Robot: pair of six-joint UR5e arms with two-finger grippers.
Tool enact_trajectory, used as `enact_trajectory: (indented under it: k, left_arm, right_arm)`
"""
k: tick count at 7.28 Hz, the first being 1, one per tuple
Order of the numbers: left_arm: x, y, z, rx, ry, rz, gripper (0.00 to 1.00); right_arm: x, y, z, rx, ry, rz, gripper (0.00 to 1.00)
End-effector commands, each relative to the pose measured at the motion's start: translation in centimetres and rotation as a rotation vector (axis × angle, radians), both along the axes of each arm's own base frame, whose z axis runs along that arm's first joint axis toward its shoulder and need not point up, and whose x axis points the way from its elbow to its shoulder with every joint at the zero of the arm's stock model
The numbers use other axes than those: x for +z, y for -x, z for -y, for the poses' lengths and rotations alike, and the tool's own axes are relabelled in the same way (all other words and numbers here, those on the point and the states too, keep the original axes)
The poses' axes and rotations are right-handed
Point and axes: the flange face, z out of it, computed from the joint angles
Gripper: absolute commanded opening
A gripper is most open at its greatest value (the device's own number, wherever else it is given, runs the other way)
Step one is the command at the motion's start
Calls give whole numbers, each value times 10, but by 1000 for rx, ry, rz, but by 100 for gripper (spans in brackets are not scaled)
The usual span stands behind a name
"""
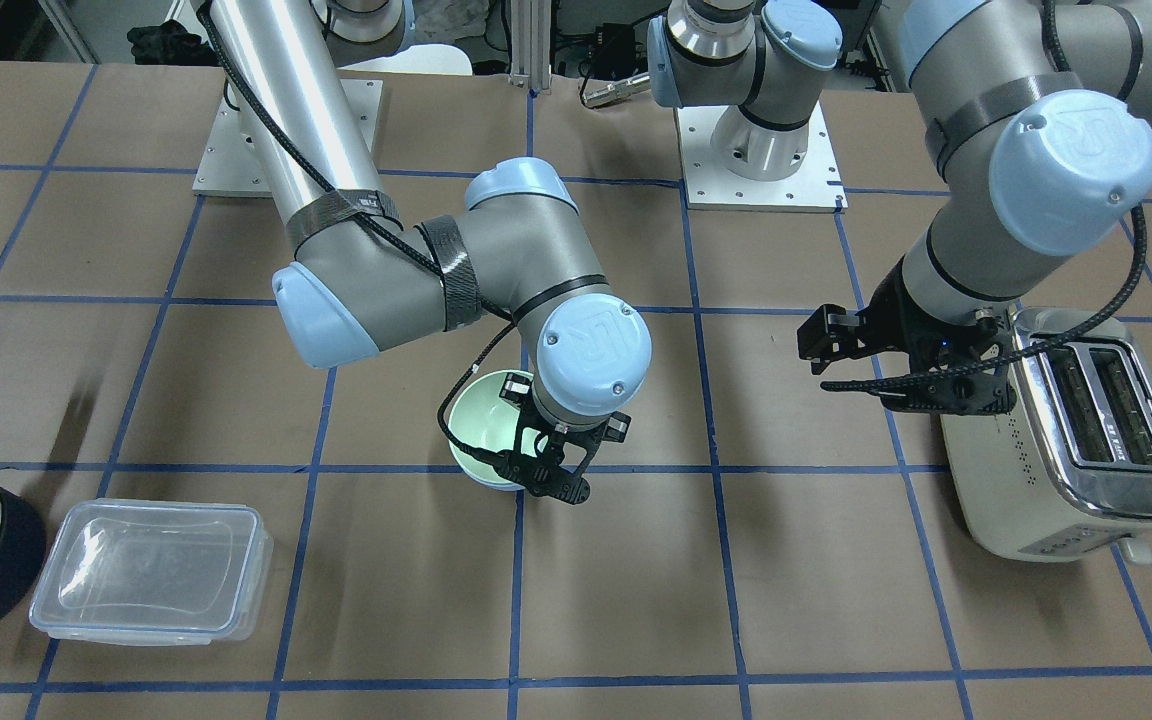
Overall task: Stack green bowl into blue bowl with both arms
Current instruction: 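Carry the green bowl over the blue bowl and lower it inside, then open the right gripper and lift it off the stacked bowls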
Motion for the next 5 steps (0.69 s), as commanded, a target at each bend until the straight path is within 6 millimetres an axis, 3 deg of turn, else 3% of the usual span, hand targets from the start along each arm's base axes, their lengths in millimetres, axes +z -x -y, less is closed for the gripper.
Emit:
enact_trajectory:
  k: [1, 3, 4, 5]
  left_arm:
    - [1, 0, 0, -1, 2, 5, 100]
    - [12, 0, -2, 1, 24, 5, 100]
    - [15, 1, -4, 0, 28, 10, 100]
    - [21, 4, -8, 20, 40, 9, 100]
  right_arm:
    - [12, 1, 0, 4, 14, 3, 100]
    - [57, 17, 2, 15, 60, 21, 100]
    - [81, 40, 6, 97, 95, 4, 100]
    - [108, 77, 14, 122, 104, 13, 100]
